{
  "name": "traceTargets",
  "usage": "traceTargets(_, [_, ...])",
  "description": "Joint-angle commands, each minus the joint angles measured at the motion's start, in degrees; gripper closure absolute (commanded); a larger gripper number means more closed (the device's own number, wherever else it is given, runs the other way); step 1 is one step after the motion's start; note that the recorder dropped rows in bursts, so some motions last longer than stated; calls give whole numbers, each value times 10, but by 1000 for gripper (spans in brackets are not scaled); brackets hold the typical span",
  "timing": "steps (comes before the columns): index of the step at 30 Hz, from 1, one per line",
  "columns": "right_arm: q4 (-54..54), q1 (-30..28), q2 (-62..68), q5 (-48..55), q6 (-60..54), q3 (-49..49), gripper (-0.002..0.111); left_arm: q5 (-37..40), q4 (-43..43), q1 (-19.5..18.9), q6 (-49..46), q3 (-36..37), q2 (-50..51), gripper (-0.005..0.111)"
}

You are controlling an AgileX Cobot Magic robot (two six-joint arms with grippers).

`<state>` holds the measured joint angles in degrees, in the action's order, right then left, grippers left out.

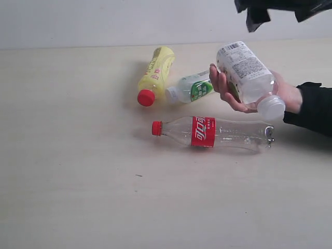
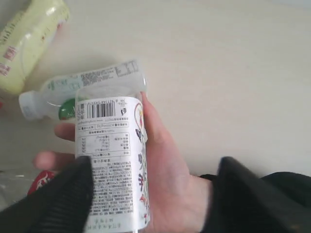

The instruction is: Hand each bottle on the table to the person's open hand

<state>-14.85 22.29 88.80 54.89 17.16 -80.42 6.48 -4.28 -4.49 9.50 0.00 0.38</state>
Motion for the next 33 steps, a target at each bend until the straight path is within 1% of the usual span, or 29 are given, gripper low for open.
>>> traceTargets(1, [-2,-2,-93,-22,-16,29,89,-2,-1,-1,-1,0,-4,107])
traceTargets(2, [-6,-2,-119,-32,-16,44,106,-2,-1,-1,-1,0,-4,107])
traceTargets(3, [-8,-2,-146,-47,-20,62,107,-2,-1,-1,-1,0,-4,107])
traceTargets(7, [-16,-2,-250,-102,-43,145,108,-2,-1,-1,-1,0,-4,107])
traceTargets(12, [-18,-2,-402,-226,-55,285,108,-2,-1,-1,-1,0,-4,107])
traceTargets(19, [-65,-2,-558,-365,-69,458,108,-2,-1,-1,-1,0,-4,107])
traceTargets(23, [-55,-2,-615,-439,-63,502,108,-2,-1,-1,-1,0,-4,107])
traceTargets(27, [-46,-2,-630,-455,-63,523,108,-2,-1,-1,-1,0,-4,107])
traceTargets(33, [-32,-2,-630,-467,-61,523,108,-2,-1,-1,-1,0,-4,107])
